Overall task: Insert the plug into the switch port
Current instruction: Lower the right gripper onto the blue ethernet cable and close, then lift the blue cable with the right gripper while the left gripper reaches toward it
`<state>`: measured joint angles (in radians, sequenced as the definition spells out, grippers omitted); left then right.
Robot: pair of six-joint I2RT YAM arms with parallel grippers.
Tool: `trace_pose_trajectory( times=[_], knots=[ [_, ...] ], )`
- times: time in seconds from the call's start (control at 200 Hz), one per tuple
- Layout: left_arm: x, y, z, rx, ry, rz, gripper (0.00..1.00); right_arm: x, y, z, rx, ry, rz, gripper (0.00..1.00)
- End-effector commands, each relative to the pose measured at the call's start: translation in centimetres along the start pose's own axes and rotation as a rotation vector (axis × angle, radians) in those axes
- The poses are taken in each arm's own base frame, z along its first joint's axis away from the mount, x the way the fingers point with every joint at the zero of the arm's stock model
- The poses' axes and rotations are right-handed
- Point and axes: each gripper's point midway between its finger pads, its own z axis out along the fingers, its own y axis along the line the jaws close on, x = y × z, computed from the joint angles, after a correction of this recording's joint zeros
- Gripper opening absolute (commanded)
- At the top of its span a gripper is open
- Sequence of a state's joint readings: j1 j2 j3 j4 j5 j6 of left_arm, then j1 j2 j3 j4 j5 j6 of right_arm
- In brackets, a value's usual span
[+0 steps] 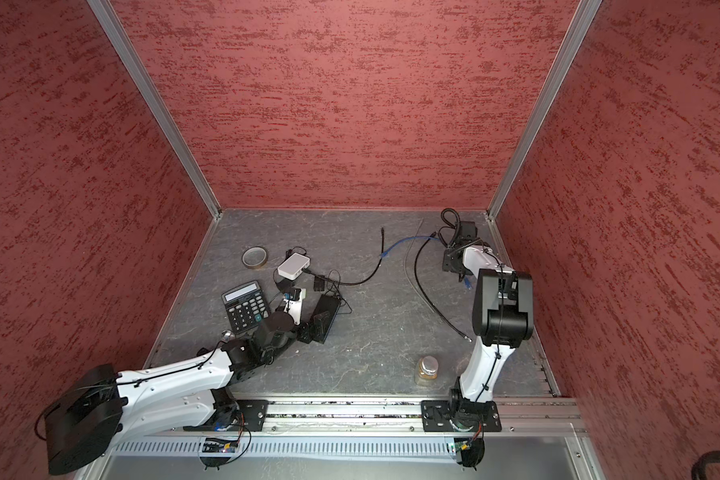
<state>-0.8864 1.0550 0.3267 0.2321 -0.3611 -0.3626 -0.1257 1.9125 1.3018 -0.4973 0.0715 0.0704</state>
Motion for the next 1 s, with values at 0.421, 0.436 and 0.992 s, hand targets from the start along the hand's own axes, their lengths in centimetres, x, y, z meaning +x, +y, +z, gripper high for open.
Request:
trace_pose_trajectory(
  times=[0.421,0.436,0.992],
  knots=[
    [-2.4,0.5,0.1,-0.008,-0.133,-0.02,0.99,-3.7,-1.8,3.1,0.019,-0.02,0.013,0.48],
    [-2.5,0.4,0.1,-0.005,-0.133,-0.02,1.0,-3.7,-1.8,3.2,0.017,-0.021,0.011,0.47],
    [-2.4,-1.1,0.4,0.055,-0.1,0.0,1.0,-3.7,0.3,0.2,-0.131,-0.087,0.066,0.03]
  ],
)
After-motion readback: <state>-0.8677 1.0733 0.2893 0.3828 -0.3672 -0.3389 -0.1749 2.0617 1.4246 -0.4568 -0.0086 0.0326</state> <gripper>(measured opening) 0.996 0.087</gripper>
